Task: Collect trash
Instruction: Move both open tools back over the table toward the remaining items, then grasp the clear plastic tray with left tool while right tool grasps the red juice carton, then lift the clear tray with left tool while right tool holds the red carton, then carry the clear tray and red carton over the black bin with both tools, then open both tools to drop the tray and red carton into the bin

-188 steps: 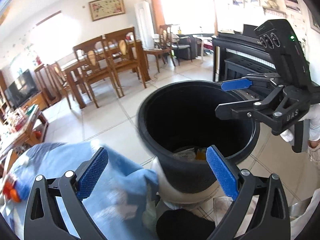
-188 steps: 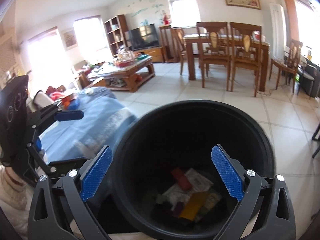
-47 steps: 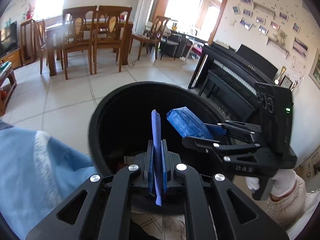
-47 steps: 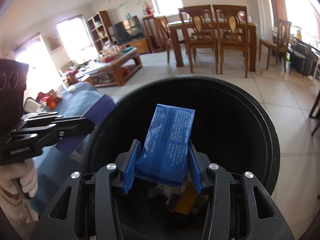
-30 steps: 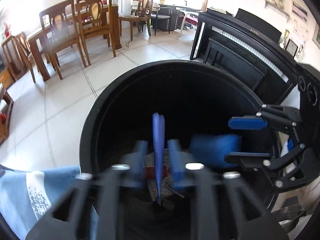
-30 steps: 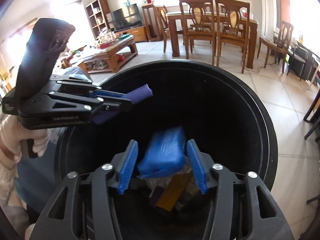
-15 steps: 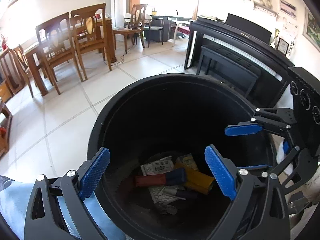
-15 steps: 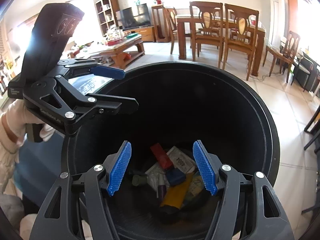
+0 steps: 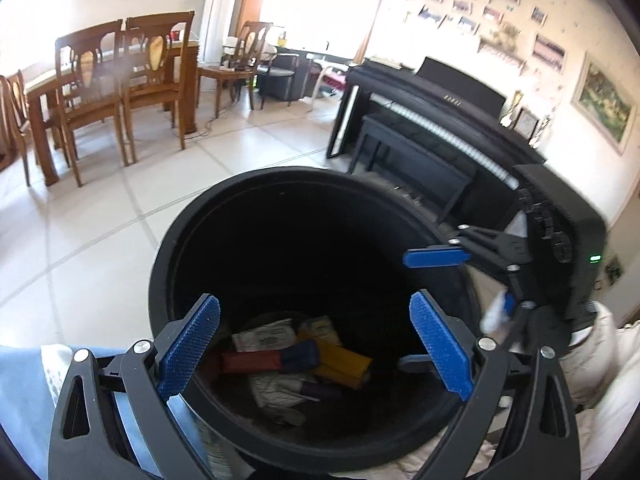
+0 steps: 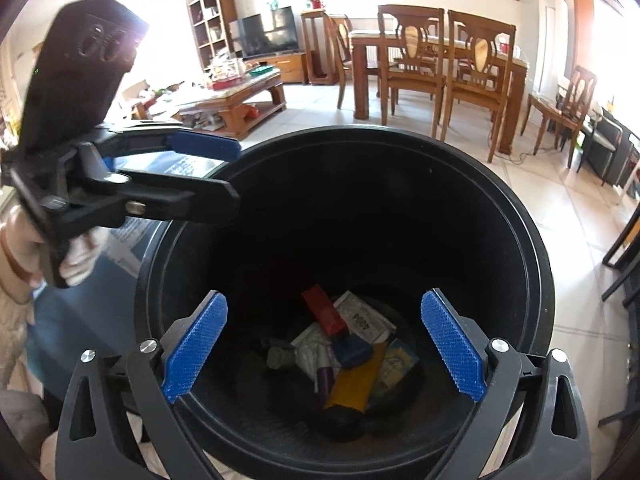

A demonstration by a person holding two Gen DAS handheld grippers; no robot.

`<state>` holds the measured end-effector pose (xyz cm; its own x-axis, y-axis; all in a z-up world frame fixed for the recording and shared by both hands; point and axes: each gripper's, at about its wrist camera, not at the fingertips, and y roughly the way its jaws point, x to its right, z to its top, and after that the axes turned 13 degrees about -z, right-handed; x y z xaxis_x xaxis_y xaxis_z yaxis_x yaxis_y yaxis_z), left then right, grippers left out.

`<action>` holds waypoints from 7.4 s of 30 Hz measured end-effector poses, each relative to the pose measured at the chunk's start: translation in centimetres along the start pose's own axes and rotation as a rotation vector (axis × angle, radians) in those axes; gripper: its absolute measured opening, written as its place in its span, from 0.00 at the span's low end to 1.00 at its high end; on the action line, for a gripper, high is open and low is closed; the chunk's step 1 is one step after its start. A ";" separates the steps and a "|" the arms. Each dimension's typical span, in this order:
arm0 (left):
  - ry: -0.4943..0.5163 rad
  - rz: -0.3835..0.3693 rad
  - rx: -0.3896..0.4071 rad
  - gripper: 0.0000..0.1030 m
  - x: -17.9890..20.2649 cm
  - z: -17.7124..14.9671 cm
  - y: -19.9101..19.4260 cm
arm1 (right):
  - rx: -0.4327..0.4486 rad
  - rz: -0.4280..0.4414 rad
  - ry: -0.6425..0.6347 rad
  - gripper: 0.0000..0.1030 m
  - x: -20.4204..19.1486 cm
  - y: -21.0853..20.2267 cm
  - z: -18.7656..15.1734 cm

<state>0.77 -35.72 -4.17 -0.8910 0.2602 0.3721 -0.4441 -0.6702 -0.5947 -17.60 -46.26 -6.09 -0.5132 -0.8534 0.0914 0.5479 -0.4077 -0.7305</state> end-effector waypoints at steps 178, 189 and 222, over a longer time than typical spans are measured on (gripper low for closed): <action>-0.195 0.449 0.308 0.03 2.7 -13.0 -24.3 | 0.169 0.621 -0.048 0.32 -18.1 -6.8 9.5; -0.114 0.296 0.242 0.03 3.8 -7.7 -13.9 | 0.197 0.493 0.095 0.32 -6.2 -7.2 5.5; -0.051 0.057 -0.090 0.06 -2.6 -0.1 3.5 | 0.036 0.156 0.156 0.32 6.1 -0.6 -1.3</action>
<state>1.49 -38.70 -7.25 -0.9100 0.1867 0.3701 -0.4017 -0.6172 -0.6766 -21.88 -50.77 -5.97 -0.5153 -0.8473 -0.1287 0.6503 -0.2888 -0.7026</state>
